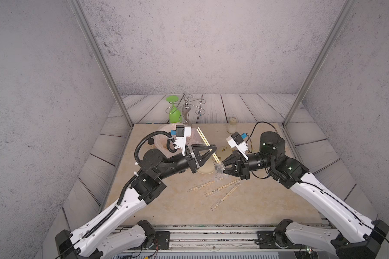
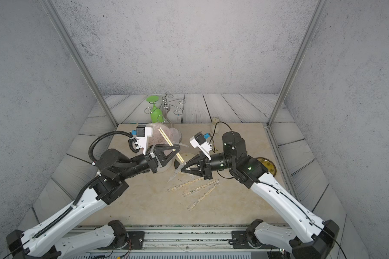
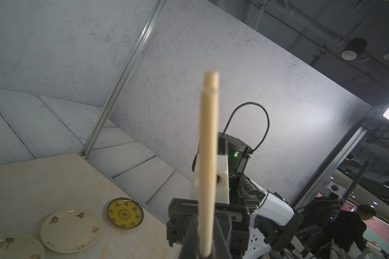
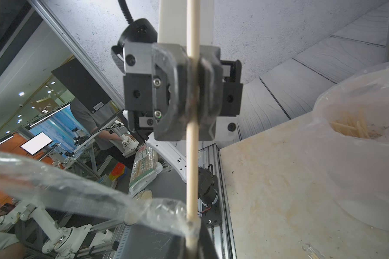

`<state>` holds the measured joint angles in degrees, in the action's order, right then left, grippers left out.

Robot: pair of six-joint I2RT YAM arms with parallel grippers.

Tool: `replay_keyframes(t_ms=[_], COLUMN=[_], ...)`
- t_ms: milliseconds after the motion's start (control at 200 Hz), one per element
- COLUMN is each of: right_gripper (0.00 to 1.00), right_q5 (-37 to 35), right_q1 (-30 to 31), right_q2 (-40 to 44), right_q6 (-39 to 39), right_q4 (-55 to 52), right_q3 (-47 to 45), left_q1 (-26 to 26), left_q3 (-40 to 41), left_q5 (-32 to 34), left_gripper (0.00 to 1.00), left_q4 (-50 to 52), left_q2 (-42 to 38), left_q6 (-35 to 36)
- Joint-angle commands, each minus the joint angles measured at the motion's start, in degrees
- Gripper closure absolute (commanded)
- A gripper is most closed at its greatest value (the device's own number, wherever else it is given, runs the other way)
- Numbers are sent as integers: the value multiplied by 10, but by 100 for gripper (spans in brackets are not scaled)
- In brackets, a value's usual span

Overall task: Remove the packaging of disposable chopsticks
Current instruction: Remove the packet bag from the disposable chopsticks.

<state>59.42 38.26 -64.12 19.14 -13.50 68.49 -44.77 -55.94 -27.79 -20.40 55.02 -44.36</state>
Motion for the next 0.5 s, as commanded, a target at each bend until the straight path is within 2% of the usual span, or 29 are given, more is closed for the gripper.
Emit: replay_keyframes(t_ms=[0,80,185,365,495], right_gripper=[41,31,30,35,34], right_q5=[-104,-176,-238,-227,-211], right_q1=[1,1,3,20,52], right_q2=[28,48,58,35,24], right_q6=[-65,-125,-190,-294,-359], right_q4=[-57,-82,-91,-104,-103], right_q3=[34,44,61,101,109], left_q1=[4,4,4,4,4], left_q3=[-35,-49,-51,-62,-80], left_q5=[83,118,110,102,88], left_gripper=[100,100,100,100,100], left_q4=[93,152,169,200,225], left_q2=[-27,-35,-37,-33,-30], left_q6=[30,40,24,2,1])
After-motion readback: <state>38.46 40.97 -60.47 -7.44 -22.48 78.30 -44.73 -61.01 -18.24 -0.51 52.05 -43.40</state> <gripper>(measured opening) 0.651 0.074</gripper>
